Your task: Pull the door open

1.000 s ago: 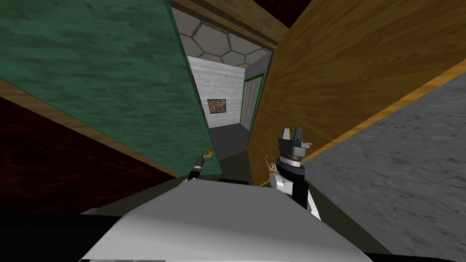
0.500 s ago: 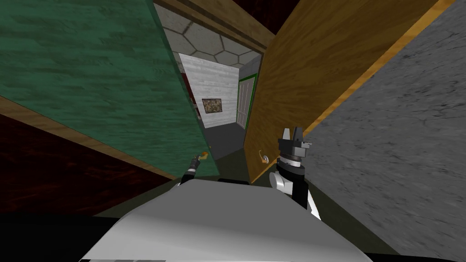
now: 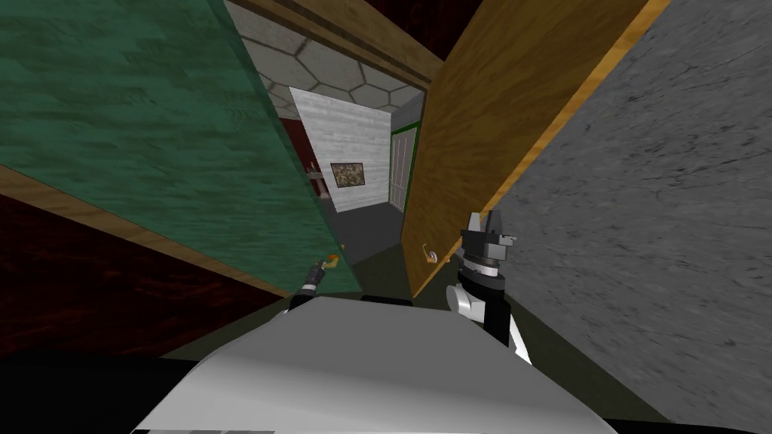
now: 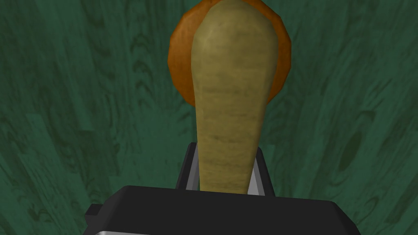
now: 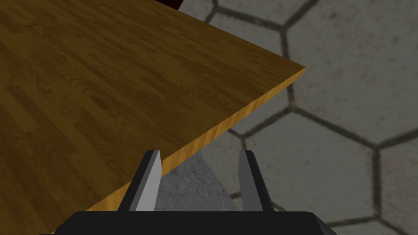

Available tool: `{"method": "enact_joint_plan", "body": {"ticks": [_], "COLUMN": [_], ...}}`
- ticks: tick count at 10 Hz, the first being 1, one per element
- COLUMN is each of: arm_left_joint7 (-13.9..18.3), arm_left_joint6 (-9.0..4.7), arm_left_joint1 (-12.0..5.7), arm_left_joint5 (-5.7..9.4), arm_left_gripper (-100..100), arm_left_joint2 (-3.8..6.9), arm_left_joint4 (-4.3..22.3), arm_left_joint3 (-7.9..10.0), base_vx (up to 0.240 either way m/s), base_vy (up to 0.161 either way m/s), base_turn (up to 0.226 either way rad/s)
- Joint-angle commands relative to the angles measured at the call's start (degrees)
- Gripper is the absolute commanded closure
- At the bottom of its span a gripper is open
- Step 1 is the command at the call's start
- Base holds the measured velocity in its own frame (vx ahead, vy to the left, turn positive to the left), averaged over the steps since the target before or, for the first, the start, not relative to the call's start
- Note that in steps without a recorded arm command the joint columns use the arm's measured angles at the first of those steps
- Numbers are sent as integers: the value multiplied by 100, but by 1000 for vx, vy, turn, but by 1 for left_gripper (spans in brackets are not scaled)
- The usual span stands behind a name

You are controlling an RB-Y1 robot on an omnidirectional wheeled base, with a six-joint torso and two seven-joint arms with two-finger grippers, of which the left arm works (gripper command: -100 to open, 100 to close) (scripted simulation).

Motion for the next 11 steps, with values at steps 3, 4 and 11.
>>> {"method": "enact_joint_plan", "body": {"ticks": [3, 4, 11], "arm_left_joint7": [177, 232, 308], "arm_left_joint6": [-362, -478, -691], "arm_left_joint1": [249, 316, 371], "arm_left_joint5": [-75, -95, -79], "arm_left_gripper": [100, 100, 100], "arm_left_joint2": [90, 129, 231], "arm_left_joint4": [-16, 2, 171], "arm_left_joint3": [-165, -210, -287], "base_vx": [-216, -242, -172], "base_vy": [44, 27, 48], "base_turn": [-177, -121, -143]}}
